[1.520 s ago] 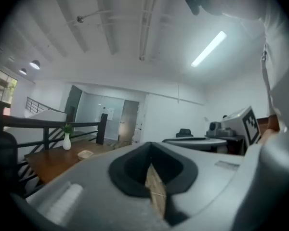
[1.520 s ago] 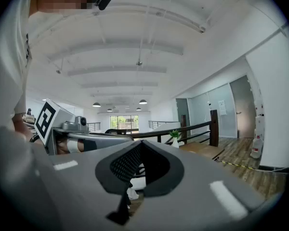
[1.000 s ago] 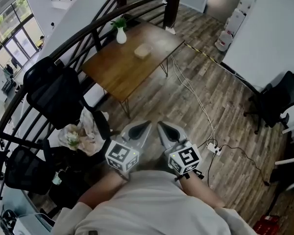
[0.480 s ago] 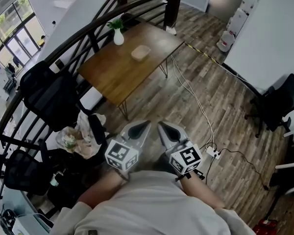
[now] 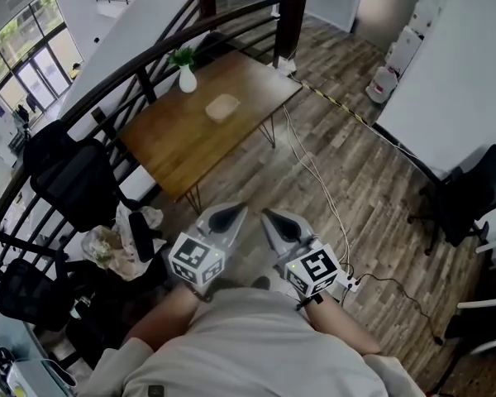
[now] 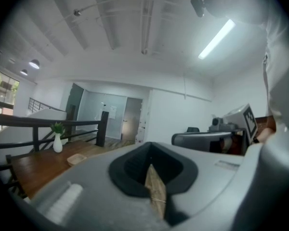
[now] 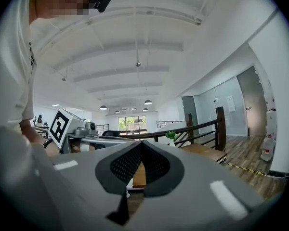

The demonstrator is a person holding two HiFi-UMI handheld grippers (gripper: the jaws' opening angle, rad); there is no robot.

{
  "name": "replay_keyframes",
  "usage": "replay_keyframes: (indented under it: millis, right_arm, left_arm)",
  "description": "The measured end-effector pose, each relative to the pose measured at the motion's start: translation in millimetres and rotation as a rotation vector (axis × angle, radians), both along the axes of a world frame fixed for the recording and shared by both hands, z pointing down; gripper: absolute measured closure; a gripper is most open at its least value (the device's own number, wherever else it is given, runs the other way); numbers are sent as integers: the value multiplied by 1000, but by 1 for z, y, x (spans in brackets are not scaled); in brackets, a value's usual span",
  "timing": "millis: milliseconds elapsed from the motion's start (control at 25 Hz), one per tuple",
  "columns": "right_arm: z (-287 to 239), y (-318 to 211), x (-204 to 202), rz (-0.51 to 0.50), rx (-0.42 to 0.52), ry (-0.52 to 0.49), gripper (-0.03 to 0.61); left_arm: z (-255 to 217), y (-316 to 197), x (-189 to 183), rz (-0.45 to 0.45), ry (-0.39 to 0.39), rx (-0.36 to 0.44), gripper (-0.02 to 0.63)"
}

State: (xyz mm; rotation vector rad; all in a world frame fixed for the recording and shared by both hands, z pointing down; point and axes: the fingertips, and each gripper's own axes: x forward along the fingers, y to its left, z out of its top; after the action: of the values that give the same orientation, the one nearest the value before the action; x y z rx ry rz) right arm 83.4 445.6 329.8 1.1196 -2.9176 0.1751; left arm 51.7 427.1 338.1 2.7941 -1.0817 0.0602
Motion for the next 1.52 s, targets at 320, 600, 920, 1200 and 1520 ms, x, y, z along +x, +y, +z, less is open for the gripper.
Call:
replay_keyframes:
  millis: [320, 600, 920, 1200, 1520]
  right_arm:
    - [20, -40, 38, 2, -56, -3, 571]
    - [20, -67, 53, 30, -53, -9, 571]
    - [26, -113, 59, 56, -66, -12, 571]
    - [36, -179, 33, 61, -85, 5, 571]
    - [27, -297, -25, 65, -75, 2, 571]
  left_arm:
    - [21, -38, 35, -6, 12, -50, 611]
    - [23, -69, 42, 0, 30, -65, 611]
    - [28, -113, 50, 33, 25, -77, 611]
    - [33, -176, 25, 40, 46, -82, 611]
    - [19, -292, -31, 59, 34, -52, 611]
